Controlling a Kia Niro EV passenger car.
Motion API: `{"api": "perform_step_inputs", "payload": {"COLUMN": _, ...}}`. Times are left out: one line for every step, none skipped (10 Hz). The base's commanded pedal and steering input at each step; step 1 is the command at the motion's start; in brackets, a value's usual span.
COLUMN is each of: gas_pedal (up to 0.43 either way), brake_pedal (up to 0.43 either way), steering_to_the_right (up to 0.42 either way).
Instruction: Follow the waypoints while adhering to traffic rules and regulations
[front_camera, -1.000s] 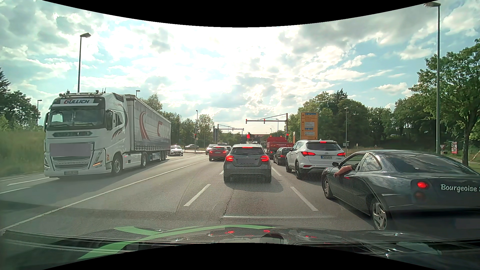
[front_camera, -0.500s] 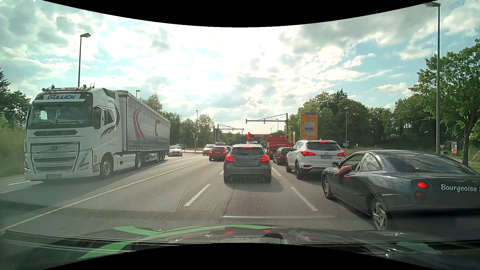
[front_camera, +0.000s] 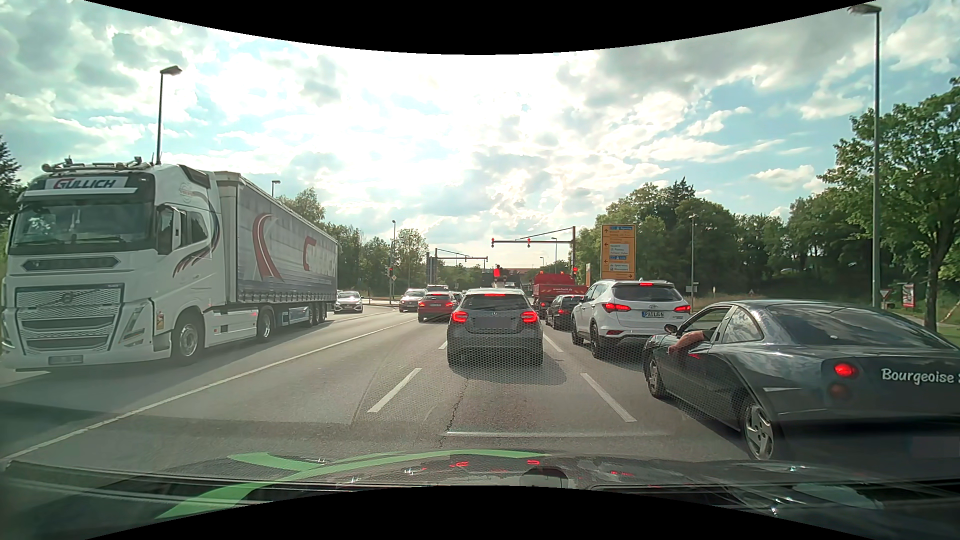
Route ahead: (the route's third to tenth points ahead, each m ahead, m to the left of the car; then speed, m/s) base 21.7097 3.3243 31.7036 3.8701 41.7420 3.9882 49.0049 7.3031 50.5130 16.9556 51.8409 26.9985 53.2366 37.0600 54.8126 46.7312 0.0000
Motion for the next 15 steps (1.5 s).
{"api": "perform_step_inputs", "payload": {"gas_pedal": 0.0, "brake_pedal": 0.549, "steering_to_the_right": -0.008}}
{"api": "perform_step_inputs", "payload": {"gas_pedal": 0.0, "brake_pedal": 0.549, "steering_to_the_right": -0.008}}
{"api": "perform_step_inputs", "payload": {"gas_pedal": 0.0, "brake_pedal": 0.549, "steering_to_the_right": -0.008}}
{"api": "perform_step_inputs", "payload": {"gas_pedal": 0.0, "brake_pedal": 0.549, "steering_to_the_right": -0.008}}
{"api": "perform_step_inputs", "payload": {"gas_pedal": 0.0, "brake_pedal": 0.549, "steering_to_the_right": -0.008}}
{"api": "perform_step_inputs", "payload": {"gas_pedal": 0.0, "brake_pedal": 0.549, "steering_to_the_right": -0.008}}
{"api": "perform_step_inputs", "payload": {"gas_pedal": 0.0, "brake_pedal": 0.549, "steering_to_the_right": -0.008}}
{"api": "perform_step_inputs", "payload": {"gas_pedal": 0.0, "brake_pedal": 0.549, "steering_to_the_right": -0.008}}
{"api": "perform_step_inputs", "payload": {"gas_pedal": 0.0, "brake_pedal": 0.549, "steering_to_the_right": -0.008}}
{"api": "perform_step_inputs", "payload": {"gas_pedal": 0.0, "brake_pedal": 0.549, "steering_to_the_right": -0.008}}
{"api": "perform_step_inputs", "payload": {"gas_pedal": 0.0, "brake_pedal": 0.549, "steering_to_the_right": -0.008}}
{"api": "perform_step_inputs", "payload": {"gas_pedal": 0.0, "brake_pedal": 0.549, "steering_to_the_right": -0.008}}
{"api": "perform_step_inputs", "payload": {"gas_pedal": 0.0, "brake_pedal": 0.549, "steering_to_the_right": -0.008}}
{"api": "perform_step_inputs", "payload": {"gas_pedal": 0.0, "brake_pedal": 0.549, "steering_to_the_right": -0.008}}
{"api": "perform_step_inputs", "payload": {"gas_pedal": 0.0, "brake_pedal": 0.543, "steering_to_the_right": -0.008}}
